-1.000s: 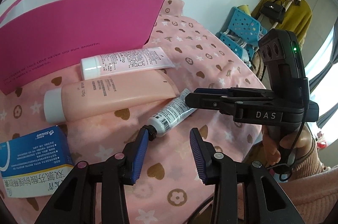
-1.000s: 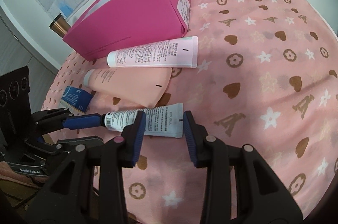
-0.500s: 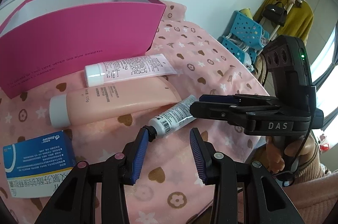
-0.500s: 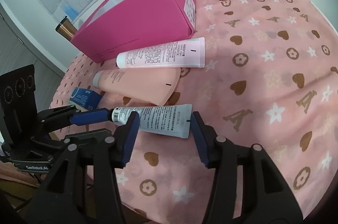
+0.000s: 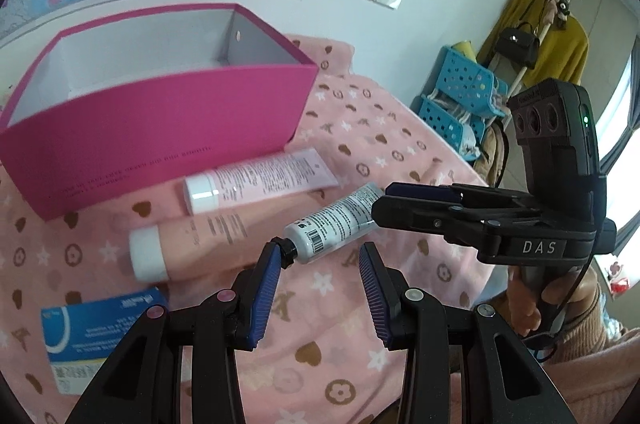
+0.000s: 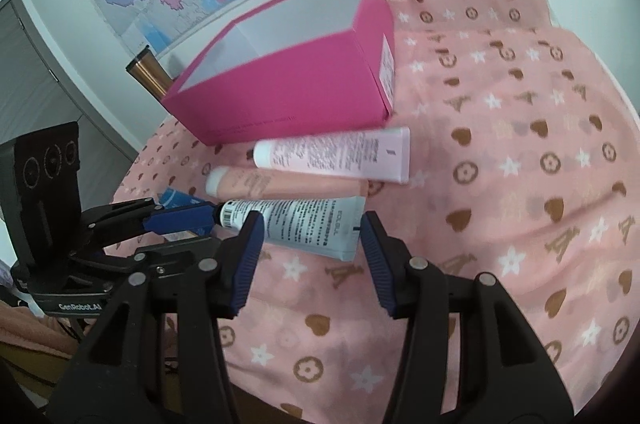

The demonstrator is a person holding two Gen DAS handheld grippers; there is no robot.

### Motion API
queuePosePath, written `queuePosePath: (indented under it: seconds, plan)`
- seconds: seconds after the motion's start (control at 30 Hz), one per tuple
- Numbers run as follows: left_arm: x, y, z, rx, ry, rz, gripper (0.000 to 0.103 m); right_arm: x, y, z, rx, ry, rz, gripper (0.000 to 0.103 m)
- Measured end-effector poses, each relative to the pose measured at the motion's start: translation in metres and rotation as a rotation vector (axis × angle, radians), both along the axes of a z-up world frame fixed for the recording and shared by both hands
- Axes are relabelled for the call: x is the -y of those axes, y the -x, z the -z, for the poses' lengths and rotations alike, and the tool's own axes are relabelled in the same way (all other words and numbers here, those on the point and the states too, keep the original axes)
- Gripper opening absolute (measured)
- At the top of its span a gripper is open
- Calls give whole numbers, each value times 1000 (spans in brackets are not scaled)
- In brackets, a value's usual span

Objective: Organize rigid objects
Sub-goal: 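Carry the small white tube with the right tool into the box and release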

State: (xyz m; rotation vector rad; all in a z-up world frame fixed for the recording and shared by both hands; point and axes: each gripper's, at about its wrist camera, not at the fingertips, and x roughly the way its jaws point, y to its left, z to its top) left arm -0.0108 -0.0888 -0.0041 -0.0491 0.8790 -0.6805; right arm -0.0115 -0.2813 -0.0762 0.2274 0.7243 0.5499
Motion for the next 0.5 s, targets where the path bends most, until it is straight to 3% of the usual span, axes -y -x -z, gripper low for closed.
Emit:
queuePosePath:
  seconds: [0.5]
  plan:
    - [-11,-15,-29,105,-7,-49,40,-14,-20,-38,103,11,-19,53]
